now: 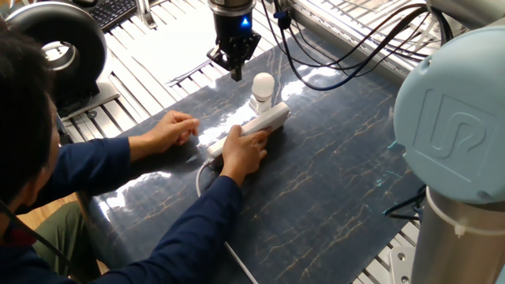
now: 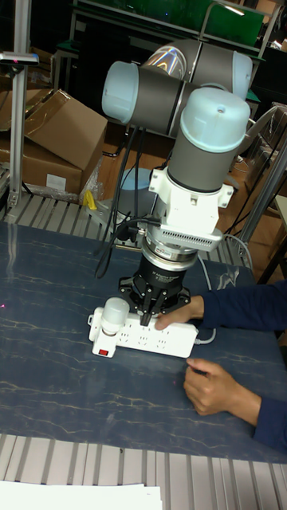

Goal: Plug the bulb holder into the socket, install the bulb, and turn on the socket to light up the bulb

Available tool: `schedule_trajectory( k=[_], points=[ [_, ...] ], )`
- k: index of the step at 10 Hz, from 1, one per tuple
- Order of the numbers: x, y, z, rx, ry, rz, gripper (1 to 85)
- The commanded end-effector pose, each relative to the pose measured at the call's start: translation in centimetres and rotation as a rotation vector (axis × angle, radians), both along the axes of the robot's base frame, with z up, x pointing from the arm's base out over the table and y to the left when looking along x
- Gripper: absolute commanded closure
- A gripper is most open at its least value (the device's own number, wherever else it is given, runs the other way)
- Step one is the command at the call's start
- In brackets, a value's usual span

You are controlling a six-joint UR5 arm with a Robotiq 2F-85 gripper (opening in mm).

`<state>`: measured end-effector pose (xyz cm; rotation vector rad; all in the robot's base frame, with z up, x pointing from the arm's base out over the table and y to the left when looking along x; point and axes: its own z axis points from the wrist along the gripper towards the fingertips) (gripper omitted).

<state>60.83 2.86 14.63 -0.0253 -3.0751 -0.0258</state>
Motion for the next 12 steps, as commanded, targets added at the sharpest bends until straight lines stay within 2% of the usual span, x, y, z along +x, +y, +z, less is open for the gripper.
schedule_trajectory(
  k=[1,9,12],
  points=[
    [0.0,0.3,0.2,0.009,0.002,-0.009,84.3],
    [0.2,0.6,0.2,0.011,0.003,-0.010,84.3],
    [0.8,2.4,0.2,0.040,0.001,-0.026,84.3]
  ],
)
